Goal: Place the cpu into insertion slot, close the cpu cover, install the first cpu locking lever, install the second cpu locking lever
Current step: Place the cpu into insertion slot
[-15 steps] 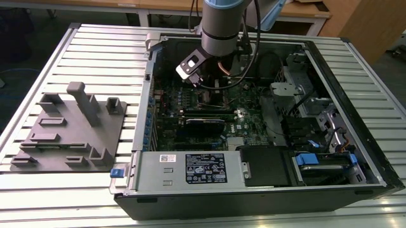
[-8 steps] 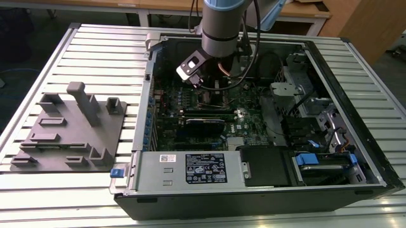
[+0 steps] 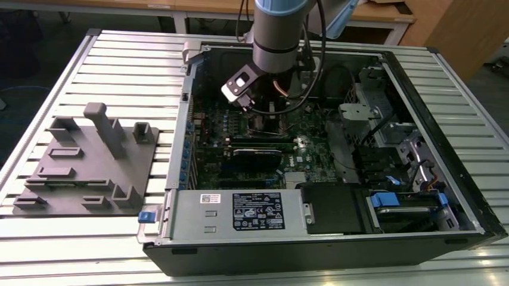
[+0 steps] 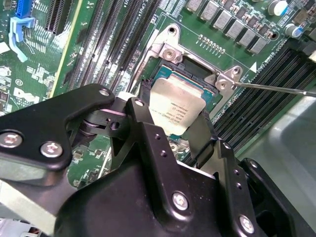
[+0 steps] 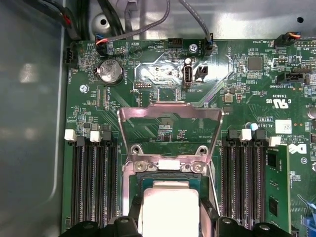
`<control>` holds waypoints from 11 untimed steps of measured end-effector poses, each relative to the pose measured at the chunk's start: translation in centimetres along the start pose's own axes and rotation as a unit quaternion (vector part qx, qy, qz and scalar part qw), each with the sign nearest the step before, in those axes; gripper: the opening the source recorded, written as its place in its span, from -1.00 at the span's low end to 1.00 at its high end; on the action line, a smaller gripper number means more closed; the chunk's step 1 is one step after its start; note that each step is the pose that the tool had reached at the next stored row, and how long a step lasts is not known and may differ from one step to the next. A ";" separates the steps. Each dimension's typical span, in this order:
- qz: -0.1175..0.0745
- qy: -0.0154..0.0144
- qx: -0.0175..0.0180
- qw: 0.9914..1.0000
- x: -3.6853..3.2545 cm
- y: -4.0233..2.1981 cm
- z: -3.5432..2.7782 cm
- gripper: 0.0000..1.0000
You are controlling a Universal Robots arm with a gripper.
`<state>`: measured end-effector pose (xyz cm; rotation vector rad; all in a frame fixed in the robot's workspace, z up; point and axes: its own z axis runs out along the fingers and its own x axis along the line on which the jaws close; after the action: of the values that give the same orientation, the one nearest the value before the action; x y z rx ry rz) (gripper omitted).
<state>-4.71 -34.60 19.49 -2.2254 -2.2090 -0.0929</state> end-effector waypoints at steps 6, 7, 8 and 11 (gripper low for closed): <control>0.000 0.000 0.000 1.000 0.04 -0.01 0.14 0.07; 0.000 0.000 0.000 1.000 0.04 -0.01 0.14 0.07; 0.000 0.000 0.000 1.000 0.04 -0.01 0.15 0.07; 0.000 0.000 0.000 1.000 0.04 -0.01 0.16 0.07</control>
<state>-4.71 -34.55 19.33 -2.2245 -2.2100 -0.0925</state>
